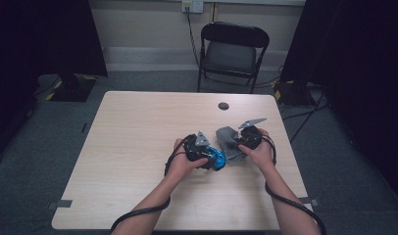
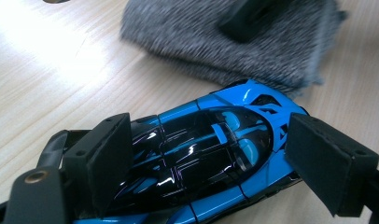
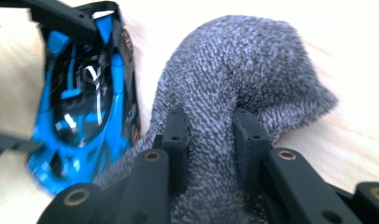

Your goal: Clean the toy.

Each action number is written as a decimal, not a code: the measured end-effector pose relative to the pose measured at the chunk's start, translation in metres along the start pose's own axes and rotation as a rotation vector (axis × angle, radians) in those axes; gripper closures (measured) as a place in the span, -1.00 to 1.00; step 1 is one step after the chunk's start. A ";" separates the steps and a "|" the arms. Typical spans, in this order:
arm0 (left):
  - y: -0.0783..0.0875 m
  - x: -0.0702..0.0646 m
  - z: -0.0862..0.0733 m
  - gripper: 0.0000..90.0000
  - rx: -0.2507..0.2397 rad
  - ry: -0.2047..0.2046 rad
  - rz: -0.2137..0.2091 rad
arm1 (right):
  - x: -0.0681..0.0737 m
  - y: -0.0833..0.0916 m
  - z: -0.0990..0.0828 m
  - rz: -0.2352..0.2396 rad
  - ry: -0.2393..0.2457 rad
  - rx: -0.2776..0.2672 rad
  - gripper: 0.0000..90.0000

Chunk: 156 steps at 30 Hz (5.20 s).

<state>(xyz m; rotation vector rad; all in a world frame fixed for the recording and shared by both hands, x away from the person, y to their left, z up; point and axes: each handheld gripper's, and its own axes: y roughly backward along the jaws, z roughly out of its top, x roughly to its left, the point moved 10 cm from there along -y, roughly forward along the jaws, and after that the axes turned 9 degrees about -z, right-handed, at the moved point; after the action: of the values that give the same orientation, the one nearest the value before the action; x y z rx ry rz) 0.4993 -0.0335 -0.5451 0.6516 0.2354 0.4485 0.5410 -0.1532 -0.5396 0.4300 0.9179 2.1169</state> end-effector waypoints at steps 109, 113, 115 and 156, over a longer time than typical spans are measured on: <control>0.001 0.004 -0.001 -0.63 -0.027 0.006 0.012 | 0.016 -0.020 -0.001 0.085 0.131 -0.047 0.71; 0.002 0.004 -0.001 -0.63 -0.023 0.004 0.015 | 0.015 -0.013 -0.009 0.089 0.132 -0.051 0.71; 0.002 0.004 -0.001 -0.63 -0.020 0.003 0.017 | 0.014 -0.011 -0.011 0.091 0.130 -0.053 0.71; 0.003 0.007 -0.002 -0.63 -0.011 0.012 0.034 | 0.015 0.060 -0.080 0.142 0.093 -0.028 0.70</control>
<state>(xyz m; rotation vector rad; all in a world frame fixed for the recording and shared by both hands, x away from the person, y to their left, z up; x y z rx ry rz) 0.5043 -0.0271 -0.5454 0.6435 0.2331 0.4859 0.4551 -0.2056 -0.5502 0.3952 0.9338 2.2930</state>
